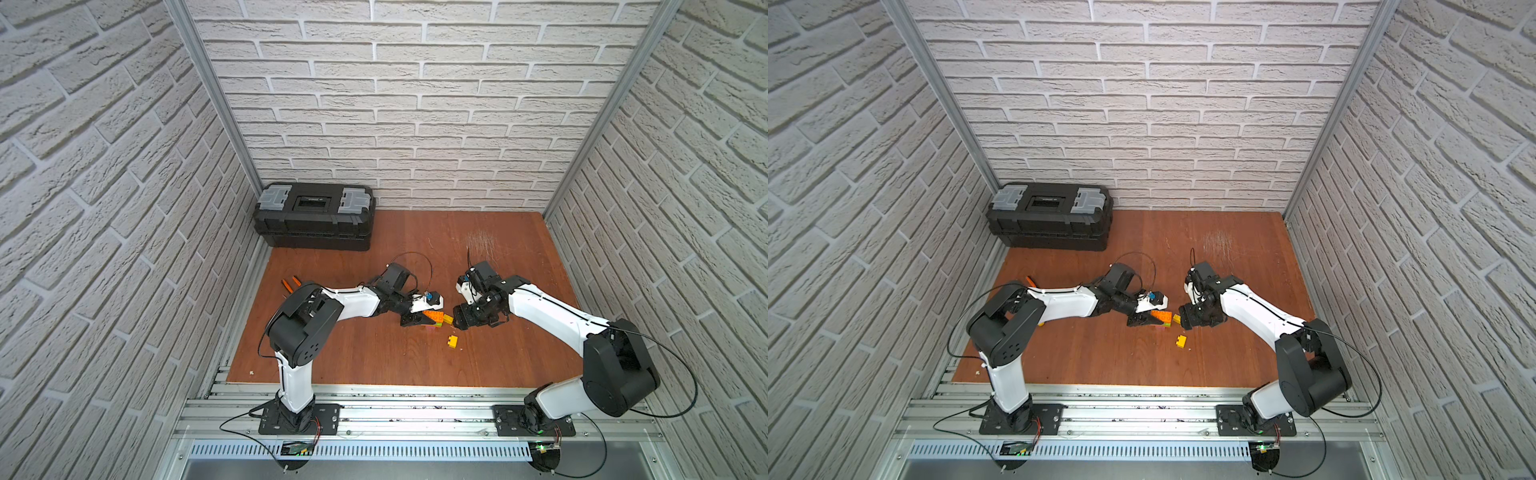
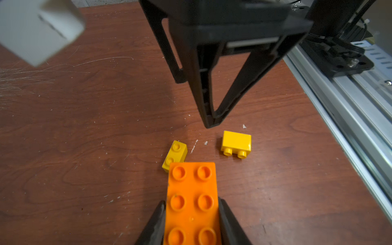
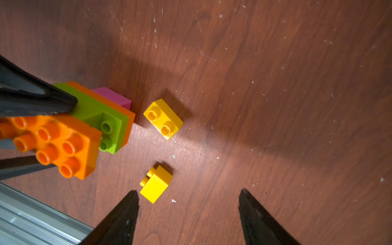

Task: Assemble a carrot with lego
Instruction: Adjust the lego brick at the center of the board, then pick up the lego brick from the center of the board.

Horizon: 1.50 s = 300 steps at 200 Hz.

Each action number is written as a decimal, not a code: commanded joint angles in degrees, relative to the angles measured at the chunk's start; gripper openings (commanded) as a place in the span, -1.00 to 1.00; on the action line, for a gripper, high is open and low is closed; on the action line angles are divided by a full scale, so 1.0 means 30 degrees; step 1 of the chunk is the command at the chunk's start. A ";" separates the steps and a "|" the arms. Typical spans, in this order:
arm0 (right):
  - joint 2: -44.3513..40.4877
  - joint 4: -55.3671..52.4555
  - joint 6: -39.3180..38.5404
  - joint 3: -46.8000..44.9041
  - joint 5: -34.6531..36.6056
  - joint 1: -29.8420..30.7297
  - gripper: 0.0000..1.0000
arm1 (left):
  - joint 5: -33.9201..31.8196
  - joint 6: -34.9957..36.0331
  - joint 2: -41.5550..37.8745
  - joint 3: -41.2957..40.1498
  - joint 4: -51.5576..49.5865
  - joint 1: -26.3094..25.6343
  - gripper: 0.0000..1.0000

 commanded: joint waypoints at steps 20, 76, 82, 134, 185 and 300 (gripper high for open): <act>0.0543 0.0367 -0.0746 0.0834 0.0412 0.0212 0.51 | -0.0210 -0.0006 -0.0634 -0.0835 -0.0754 -0.0127 -0.45; 0.2001 0.0274 -0.1343 0.1788 0.0330 0.0530 0.45 | -0.0365 -0.0412 -0.1018 -0.1562 -0.0333 -0.0259 -0.46; 0.2121 0.0284 -0.1363 0.1886 0.0314 0.0592 0.43 | -0.0365 -0.0487 -0.1001 -0.1674 -0.0229 -0.0263 -0.46; 0.3391 -0.0165 -0.1856 0.2879 0.0789 0.1194 0.32 | -0.0442 -0.1106 -0.1369 -0.2710 0.1075 -0.0373 -0.45; 0.4507 -0.0266 -0.2000 0.3662 0.0844 0.1412 0.19 | -0.0630 -0.1460 -0.1414 -0.3434 0.1916 -0.0596 -0.45; 0.5980 -0.0513 -0.1916 0.4295 0.1748 0.2069 -0.35 | -0.0986 -0.1469 -0.1436 -0.4090 0.2372 -0.0737 -0.46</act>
